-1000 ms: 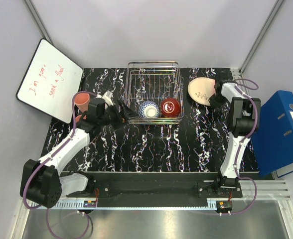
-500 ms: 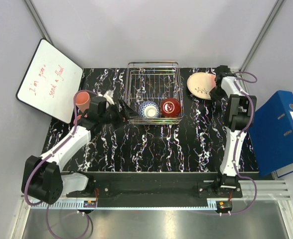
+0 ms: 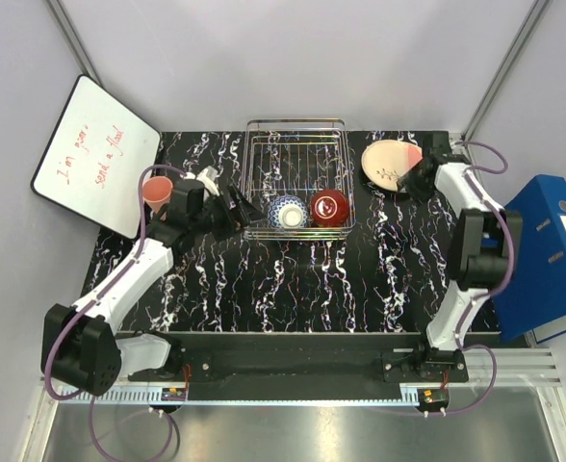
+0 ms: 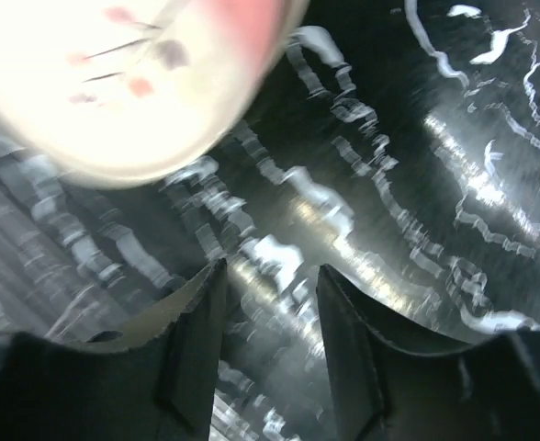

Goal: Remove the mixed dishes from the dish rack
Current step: Move the plate to the center of the board, then pick up the bowl from the dish rack.

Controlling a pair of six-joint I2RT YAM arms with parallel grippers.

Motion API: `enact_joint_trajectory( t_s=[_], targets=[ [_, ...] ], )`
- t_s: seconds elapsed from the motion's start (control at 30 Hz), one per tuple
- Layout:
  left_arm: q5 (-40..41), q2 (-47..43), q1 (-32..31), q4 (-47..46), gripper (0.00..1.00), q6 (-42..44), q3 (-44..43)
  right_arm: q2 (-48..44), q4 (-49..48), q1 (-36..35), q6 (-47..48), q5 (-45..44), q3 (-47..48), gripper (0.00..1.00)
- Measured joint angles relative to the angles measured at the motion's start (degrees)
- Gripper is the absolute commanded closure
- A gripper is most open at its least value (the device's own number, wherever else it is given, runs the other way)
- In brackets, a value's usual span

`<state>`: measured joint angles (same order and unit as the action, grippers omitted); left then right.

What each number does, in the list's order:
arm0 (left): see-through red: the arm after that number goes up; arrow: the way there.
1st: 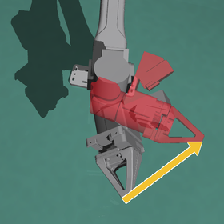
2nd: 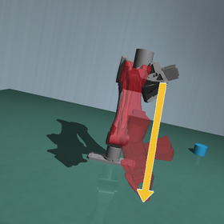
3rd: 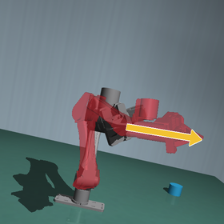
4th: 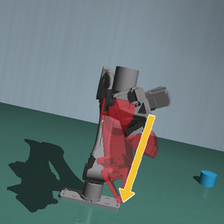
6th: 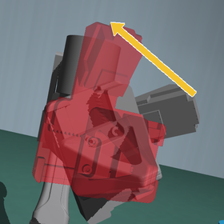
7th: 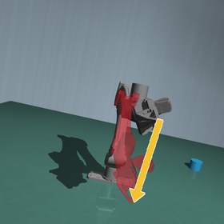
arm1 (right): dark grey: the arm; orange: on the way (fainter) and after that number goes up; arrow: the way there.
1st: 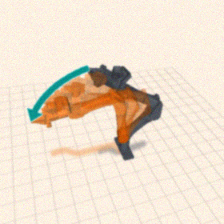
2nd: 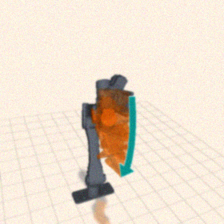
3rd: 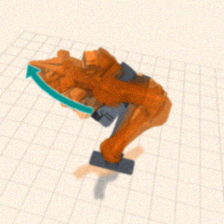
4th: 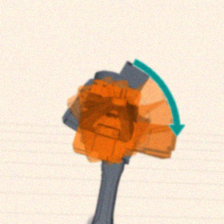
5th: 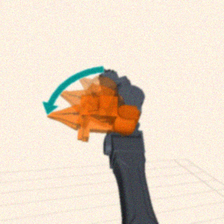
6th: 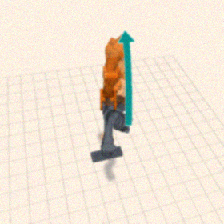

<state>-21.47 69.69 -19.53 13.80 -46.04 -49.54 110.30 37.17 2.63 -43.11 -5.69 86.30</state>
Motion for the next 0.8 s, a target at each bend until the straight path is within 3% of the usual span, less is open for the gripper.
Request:
enact_joint_trajectory(
  t_s=[0.2,0.37,0.53,0.8],
  targets=[
    [2.84,0.26,0.00,3.39,0.11,3.02,-4.83,-13.35,-3.37,-0.85,-0.24,2.25,-3.26,0.44],
    [4.90,5.57,0.00,4.81,0.11,7.85,-13.49,-24.22,-8.55,-4.26,-0.24,4.15,-10.43,0.43],
    [6.99,15.87,0.02,6.78,0.09,15.43,-21.55,-37.16,-17.94,-10.62,-0.20,11.32,-22.49,0.43],
    [6.21,31.65,0.48,10.27,0.09,23.69,-30.10,-49.66,-24.65,-12.31,0.24,18.01,-34.01,0.43]
  ],
)
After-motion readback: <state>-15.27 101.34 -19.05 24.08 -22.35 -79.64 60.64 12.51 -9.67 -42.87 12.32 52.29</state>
